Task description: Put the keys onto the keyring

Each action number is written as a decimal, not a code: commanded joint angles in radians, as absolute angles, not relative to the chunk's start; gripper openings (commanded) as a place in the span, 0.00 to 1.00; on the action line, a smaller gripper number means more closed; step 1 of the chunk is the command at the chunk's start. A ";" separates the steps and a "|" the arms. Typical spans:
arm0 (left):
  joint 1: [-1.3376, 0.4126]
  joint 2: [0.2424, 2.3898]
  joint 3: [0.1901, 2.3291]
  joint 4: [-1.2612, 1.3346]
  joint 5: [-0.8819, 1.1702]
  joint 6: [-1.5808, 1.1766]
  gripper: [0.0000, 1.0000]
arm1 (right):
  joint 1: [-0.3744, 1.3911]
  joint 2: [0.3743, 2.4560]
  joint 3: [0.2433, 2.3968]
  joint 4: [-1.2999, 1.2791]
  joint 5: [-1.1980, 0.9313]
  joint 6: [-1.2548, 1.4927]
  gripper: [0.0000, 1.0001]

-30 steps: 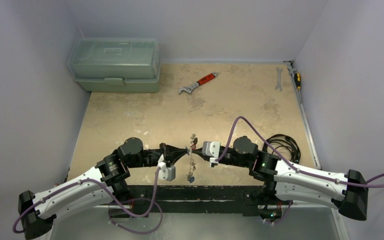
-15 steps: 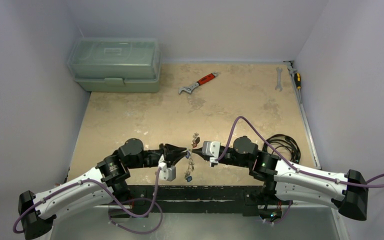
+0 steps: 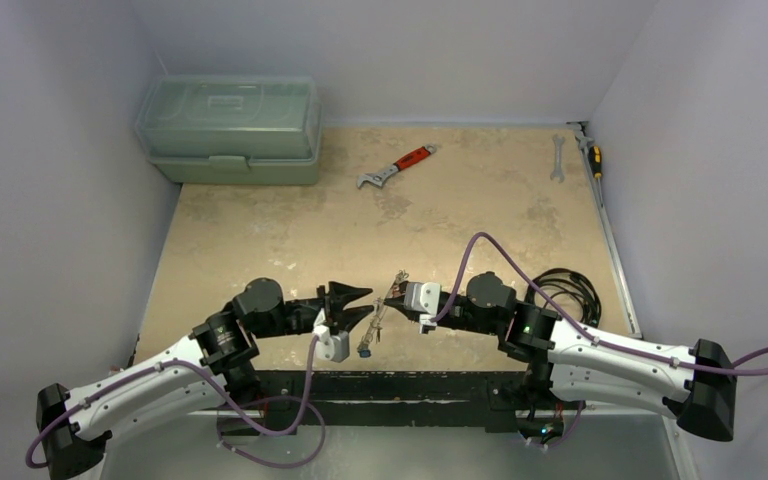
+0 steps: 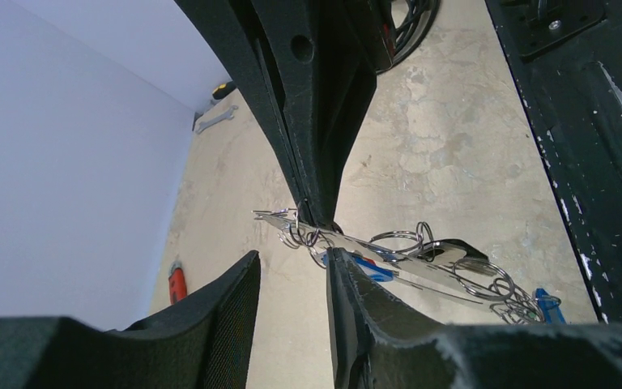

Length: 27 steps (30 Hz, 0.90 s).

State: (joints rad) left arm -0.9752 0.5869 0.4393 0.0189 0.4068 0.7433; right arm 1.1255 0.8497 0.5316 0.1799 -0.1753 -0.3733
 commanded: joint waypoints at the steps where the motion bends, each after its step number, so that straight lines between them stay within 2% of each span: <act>1: -0.969 0.580 0.425 0.085 0.413 0.716 0.34 | 1.129 0.824 0.552 0.263 -0.194 -0.355 0.00; 15: -0.937 0.605 0.443 0.143 0.517 0.639 0.25 | 1.129 0.779 0.542 0.313 -0.255 -0.316 0.00; 27: -0.917 0.623 0.449 0.140 0.574 0.618 0.24 | 1.128 0.786 0.540 0.315 -0.271 -0.311 0.00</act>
State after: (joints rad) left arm -0.9276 0.6186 0.4278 0.1108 0.5232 0.6418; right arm 1.1255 0.7959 0.5316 0.2272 -0.2520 -0.3252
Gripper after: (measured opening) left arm 0.240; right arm 0.005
